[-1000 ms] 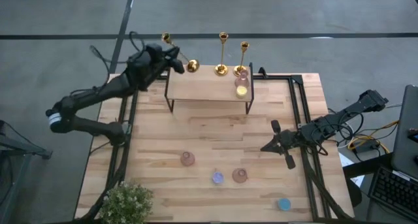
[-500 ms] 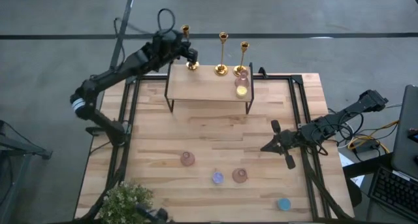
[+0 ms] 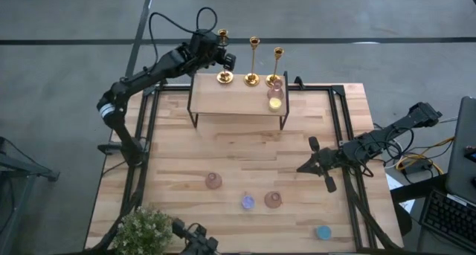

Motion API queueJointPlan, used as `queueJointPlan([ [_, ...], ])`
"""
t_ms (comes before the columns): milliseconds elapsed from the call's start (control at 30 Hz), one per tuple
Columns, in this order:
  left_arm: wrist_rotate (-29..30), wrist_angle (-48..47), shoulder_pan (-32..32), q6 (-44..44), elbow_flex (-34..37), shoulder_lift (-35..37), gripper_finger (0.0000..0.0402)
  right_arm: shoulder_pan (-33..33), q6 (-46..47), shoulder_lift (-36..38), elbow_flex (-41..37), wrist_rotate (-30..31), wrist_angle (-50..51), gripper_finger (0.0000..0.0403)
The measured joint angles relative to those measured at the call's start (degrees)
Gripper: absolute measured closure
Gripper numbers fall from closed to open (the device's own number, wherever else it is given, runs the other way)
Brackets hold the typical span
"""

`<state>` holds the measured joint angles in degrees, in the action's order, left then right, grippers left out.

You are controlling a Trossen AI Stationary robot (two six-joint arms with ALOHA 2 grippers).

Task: Pick & Place candle stick holders
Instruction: Put the gold candle holder on the shelf aligned with the other gold candle holders, then put the left purple candle holder on the shelf aligned with the other purple candle holder

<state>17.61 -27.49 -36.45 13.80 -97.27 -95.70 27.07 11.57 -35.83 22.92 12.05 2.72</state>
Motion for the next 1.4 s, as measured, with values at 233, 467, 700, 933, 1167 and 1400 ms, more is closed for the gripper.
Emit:
queueJointPlan([
  [233, 0.0, 0.2, 0.0, 0.1, 0.3, 0.0, 0.0371, 0.0, 0.0, 0.0, 0.0, 0.0, 0.0, 0.0394],
  [467, 0.4, 2.0, 0.2, -0.6, 1.9, 0.1, 0.0370, 0.0, 0.0, 0.0, 0.0, 0.0, 0.0, 0.0394],
  [700, 0.3, 2.9, 0.4, 0.0, 3.7, 0.4, 0.0368, 0.0, 0.0, 0.0, 0.0, 0.0, 0.0, 0.0394],
  [933, -0.4, 1.3, 2.1, -0.2, 4.6, 0.4, 0.0357, 0.0, 0.0, 0.0, 0.0, 0.0, 0.0, 0.0394],
  [1167, -0.2, 0.5, 3.2, -1.0, 4.8, 2.2, 0.0320, 0.0, 0.0, 0.0, 0.0, 0.0, 0.0, 0.0394],
  [1400, -0.1, -2.3, 3.8, -0.5, 4.8, 4.5, 0.0265, 0.0, 0.0, 0.0, 0.0, 0.0, 0.0, 0.0394],
])
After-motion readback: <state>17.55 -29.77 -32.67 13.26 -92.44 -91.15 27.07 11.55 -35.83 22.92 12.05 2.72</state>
